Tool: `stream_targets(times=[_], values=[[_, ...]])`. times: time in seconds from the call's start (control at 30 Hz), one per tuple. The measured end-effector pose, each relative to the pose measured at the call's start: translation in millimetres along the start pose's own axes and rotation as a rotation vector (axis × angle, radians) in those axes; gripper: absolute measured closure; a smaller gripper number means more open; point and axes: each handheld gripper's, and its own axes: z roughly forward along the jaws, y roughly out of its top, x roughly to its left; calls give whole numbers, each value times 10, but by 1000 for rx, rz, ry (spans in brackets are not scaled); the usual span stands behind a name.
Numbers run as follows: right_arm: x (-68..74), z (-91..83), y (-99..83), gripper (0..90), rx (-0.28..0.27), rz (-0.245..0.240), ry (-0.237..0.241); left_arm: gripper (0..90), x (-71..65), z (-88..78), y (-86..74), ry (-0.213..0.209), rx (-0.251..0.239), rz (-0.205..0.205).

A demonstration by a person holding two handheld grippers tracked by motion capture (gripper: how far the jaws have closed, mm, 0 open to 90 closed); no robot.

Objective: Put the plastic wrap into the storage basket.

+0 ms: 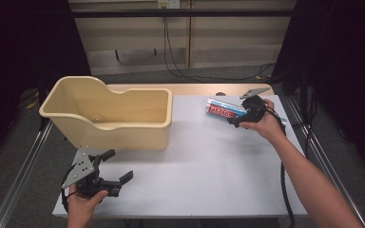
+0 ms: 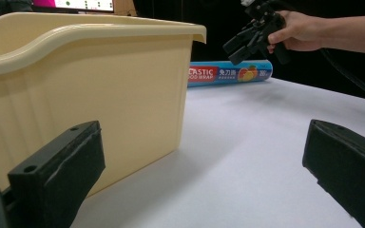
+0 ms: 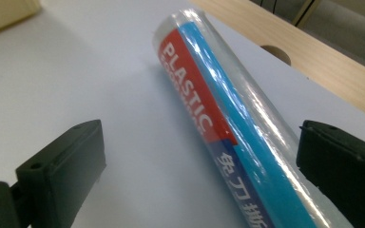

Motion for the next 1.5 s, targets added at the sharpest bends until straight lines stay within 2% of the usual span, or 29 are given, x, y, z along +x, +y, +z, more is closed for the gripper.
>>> stream_targets(times=[0.07,0.2,0.23,0.43,0.5,0.57,0.7,0.73,0.83,0.93,1.23,1.27,1.5], values=[[-60,44,8,25,44,-8,-12,0,-5,6,-5,-6,1,-3],[-148,100,-3,29,84,5,-22,0,5,7,-7,-8,10,2],[-196,132,-7,31,110,-3,-34,0,5,10,-12,-7,10,-3],[-294,191,0,34,147,-8,-35,0,18,18,-26,-10,22,1],[-353,231,8,38,181,-28,-63,0,22,22,-28,-11,23,-1],[-388,262,5,43,189,-16,-56,0,34,28,-37,-11,25,-1],[-420,306,-13,50,218,-31,-58,0,44,29,-46,-12,30,-2],[-439,334,-28,78,249,-36,-48,0,50,27,-50,-12,33,0],[-453,349,-32,89,262,-42,-47,0,56,23,-56,-10,35,0],[-450,375,-14,145,286,-63,-25,0,61,21,-61,-5,35,-5],[-413,437,-18,138,323,-97,-26,0,58,21,-66,-6,41,-5],[-411,439,-29,147,330,-122,-27,0,58,21,-66,-6,41,-6],[-407,427,-52,196,386,-190,-8,0,53,22,-64,-8,44,2]])
